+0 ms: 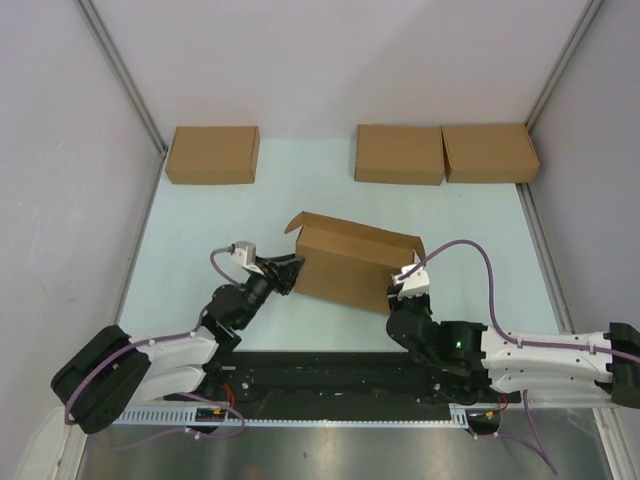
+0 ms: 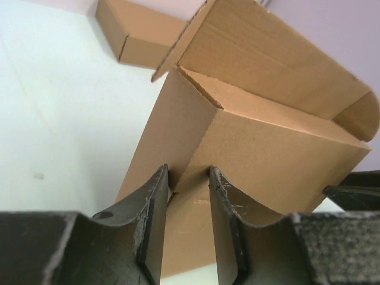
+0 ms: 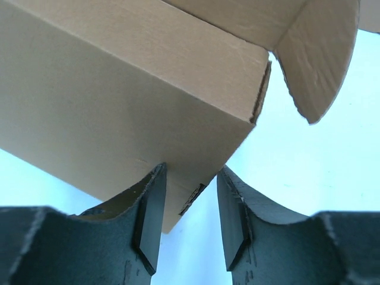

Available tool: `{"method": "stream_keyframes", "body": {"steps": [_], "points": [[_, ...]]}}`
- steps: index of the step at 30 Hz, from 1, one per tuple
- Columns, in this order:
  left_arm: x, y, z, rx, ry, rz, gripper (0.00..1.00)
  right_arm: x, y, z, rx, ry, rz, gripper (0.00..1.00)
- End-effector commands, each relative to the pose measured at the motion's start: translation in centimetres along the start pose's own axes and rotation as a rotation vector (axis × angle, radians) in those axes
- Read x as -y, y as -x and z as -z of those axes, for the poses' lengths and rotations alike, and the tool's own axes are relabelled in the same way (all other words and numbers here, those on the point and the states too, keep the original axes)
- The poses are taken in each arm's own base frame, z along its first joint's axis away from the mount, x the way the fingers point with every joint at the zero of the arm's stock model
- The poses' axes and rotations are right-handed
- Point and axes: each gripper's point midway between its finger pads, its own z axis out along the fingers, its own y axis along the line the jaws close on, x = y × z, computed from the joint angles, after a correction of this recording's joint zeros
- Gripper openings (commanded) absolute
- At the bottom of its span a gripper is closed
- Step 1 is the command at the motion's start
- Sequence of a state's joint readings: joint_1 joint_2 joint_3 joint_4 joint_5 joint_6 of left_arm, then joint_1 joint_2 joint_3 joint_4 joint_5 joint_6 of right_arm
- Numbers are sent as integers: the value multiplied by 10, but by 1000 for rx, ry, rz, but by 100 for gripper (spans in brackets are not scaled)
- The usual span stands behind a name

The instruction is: Fold the paper box

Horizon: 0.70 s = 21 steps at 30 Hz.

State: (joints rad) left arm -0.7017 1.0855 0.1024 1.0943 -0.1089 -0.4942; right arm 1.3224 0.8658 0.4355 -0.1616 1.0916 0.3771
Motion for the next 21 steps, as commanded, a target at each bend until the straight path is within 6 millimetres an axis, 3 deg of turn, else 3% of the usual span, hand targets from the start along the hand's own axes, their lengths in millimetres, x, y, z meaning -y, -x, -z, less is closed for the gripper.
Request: {"method": "stream_keyframes", "body": {"steps": [1,9,15,21], "points": [[8,-28,24,-57,-11,109,37,-12,-13,10,-15,53,-40,29],[-4,-35,40,-52,41,129,43,-14,-17,18,-14,65,-42,33],[-9,-36,45,-61,76,145,46,-14,-17,22,-31,73,-49,39],[-26,-49,58,-96,147,160,50,-14,-20,24,-62,64,-69,48]]}}
